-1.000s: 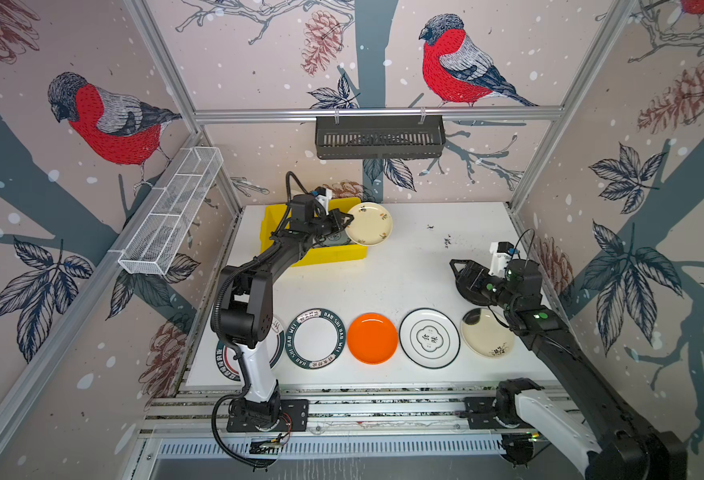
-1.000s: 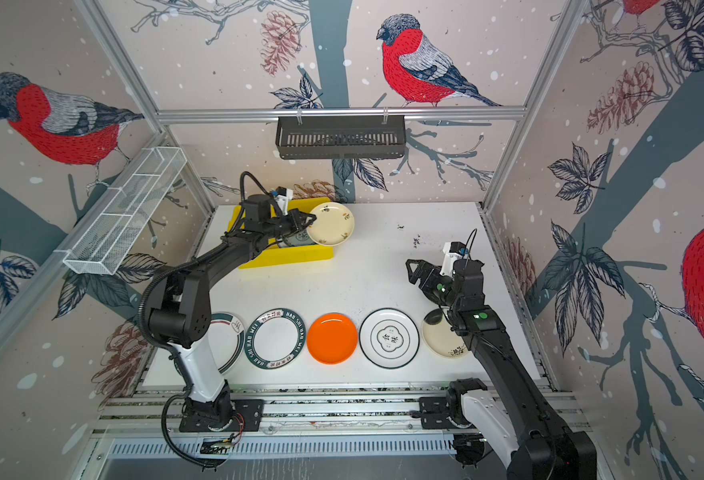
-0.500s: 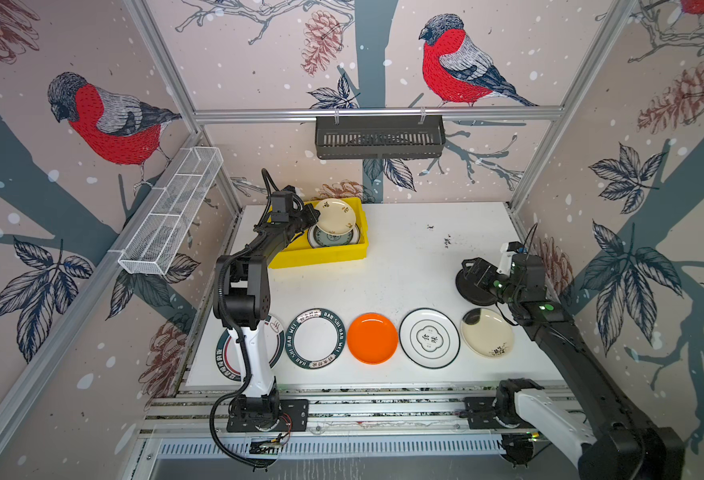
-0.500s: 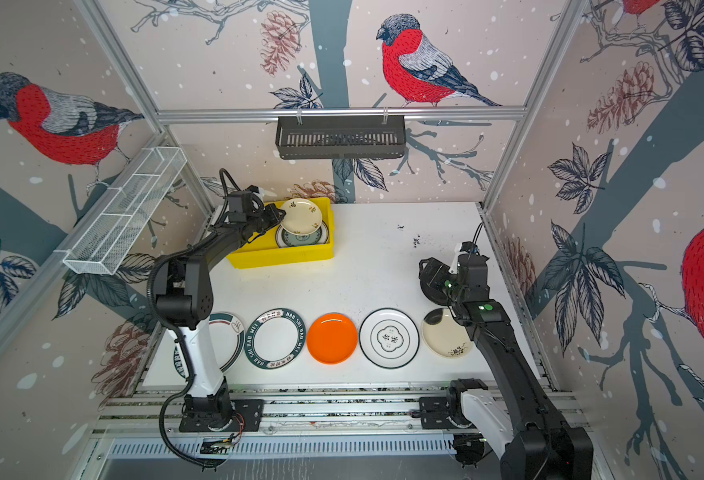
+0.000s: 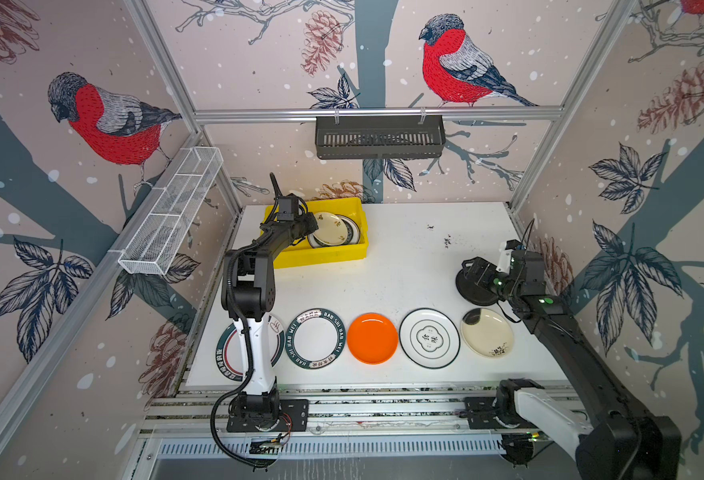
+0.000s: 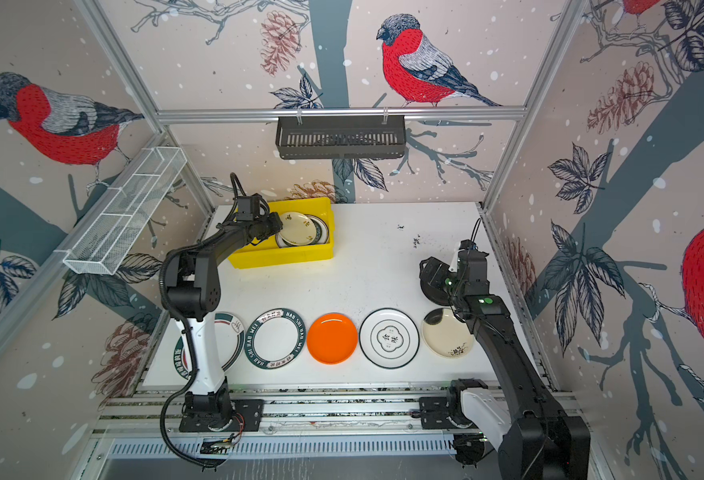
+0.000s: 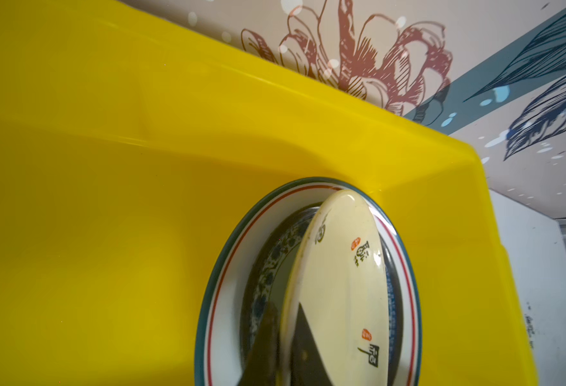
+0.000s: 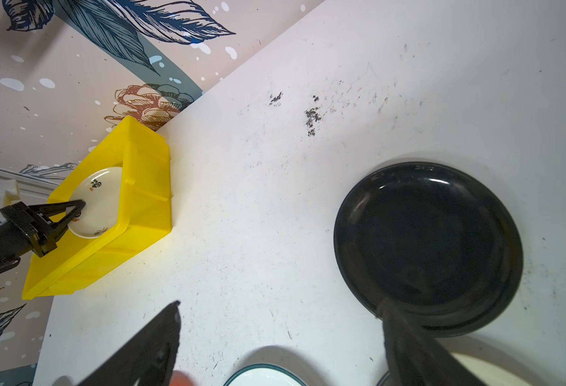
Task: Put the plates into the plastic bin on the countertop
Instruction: 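Carry the cream plate into the yellow bin with left while right moves to black plate, then lower the cream plate flat into the bin and open the left gripper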
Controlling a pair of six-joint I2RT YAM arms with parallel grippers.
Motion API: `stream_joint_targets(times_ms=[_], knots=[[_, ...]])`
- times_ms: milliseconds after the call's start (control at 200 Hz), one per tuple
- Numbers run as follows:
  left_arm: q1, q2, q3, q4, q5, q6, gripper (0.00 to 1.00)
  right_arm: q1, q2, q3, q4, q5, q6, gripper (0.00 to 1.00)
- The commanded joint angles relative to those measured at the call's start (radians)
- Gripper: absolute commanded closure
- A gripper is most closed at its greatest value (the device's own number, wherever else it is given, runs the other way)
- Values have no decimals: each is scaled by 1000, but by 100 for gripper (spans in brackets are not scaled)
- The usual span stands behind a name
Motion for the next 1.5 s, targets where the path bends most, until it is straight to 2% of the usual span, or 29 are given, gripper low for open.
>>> stream_joint_targets(times_ms=[0, 60, 130, 220, 310, 436, 496, 761, 1036, 1252, 1497], knots=[[-14, 13, 22, -32, -44, 30, 99, -4, -4, -5, -14, -5, -17, 6], [-21, 14, 24, -34, -52, 37, 81, -6, -12, -15, -16, -5, -18, 6], [-34, 13, 26, -37, -67, 50, 55, -9, -27, -25, -17, -5, -20, 6], [-48, 1, 22, -41, -102, 68, 34, -14, -44, -34, -20, -4, -21, 6], [-58, -24, 3, -34, -140, 82, 19, -22, -59, -40, -26, -6, -26, 6], [-63, -65, -31, -8, -143, 84, 10, -37, -79, -52, -35, -8, -34, 5], [-65, -85, -40, -8, -143, 86, 3, -42, -85, -55, -41, -11, -36, 5], [-84, -277, -193, 65, -142, 78, 3, -80, -84, -97, -55, -9, -16, 5], [-166, -487, -330, 85, -111, 93, 3, -141, -22, -141, -4, -41, 13, 5], [-224, -576, -331, 58, -107, 94, 3, -215, -2, -141, 3, 53, -18, 5], [-273, -569, -357, 96, -60, 58, 2, -341, 33, -173, 75, -114, -65, 4]])
